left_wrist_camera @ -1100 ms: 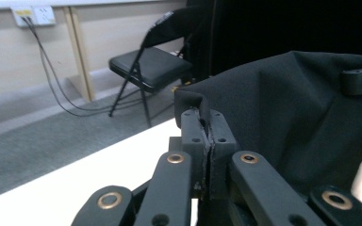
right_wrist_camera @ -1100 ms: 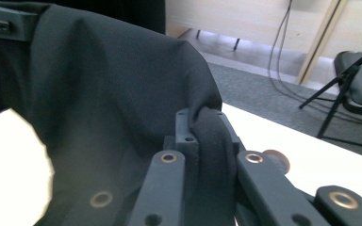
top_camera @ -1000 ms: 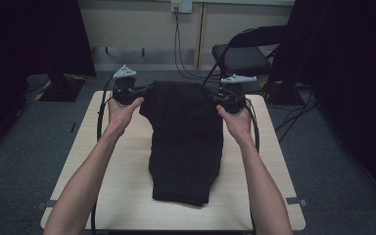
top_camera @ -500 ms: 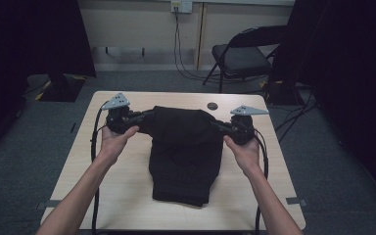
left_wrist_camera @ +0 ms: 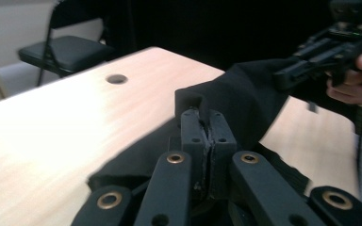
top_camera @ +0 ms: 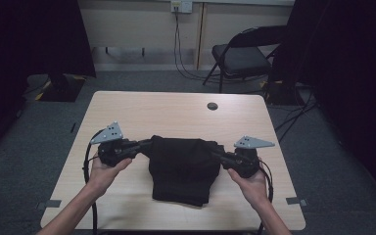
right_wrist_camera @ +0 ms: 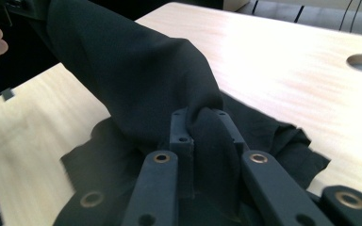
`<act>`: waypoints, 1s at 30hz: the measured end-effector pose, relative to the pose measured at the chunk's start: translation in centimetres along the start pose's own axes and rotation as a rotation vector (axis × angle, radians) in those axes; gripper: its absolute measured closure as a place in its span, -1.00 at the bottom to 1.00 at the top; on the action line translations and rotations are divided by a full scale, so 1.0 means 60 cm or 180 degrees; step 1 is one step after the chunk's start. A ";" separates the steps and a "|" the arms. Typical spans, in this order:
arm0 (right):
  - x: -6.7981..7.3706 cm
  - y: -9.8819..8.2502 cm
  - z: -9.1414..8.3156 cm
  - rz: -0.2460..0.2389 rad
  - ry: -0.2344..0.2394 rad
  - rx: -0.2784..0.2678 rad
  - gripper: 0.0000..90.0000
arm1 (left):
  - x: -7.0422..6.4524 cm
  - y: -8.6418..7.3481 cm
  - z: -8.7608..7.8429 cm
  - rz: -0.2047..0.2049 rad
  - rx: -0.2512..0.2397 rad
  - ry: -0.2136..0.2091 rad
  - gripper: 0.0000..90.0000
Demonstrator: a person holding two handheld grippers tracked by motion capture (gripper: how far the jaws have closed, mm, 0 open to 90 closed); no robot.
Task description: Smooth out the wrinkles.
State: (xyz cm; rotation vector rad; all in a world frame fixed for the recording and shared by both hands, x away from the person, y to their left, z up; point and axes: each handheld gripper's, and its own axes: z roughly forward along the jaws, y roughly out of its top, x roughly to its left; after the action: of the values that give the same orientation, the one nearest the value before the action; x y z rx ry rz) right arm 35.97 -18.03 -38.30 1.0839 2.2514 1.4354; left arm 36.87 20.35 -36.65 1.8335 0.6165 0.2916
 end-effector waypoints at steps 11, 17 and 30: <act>0.028 -0.082 -0.016 -0.0043 0.0039 0.0248 0.66 | -0.029 -0.099 -0.002 -0.0078 0.0562 -0.0256 0.96; 0.029 -0.119 -0.019 -0.0020 0.0069 0.0412 0.55 | -0.037 -0.129 -0.001 -0.0098 0.0786 -0.0363 0.92; 0.057 -0.103 -0.030 -0.0084 0.0291 0.0246 0.32 | -0.043 -0.104 0.020 -0.0105 0.0653 -0.0327 0.27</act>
State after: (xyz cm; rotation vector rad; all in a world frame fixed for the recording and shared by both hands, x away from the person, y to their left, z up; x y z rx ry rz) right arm 29.81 -18.27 -42.17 1.0267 2.3936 1.4259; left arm 33.63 19.45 -42.65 2.0187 0.6228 0.1142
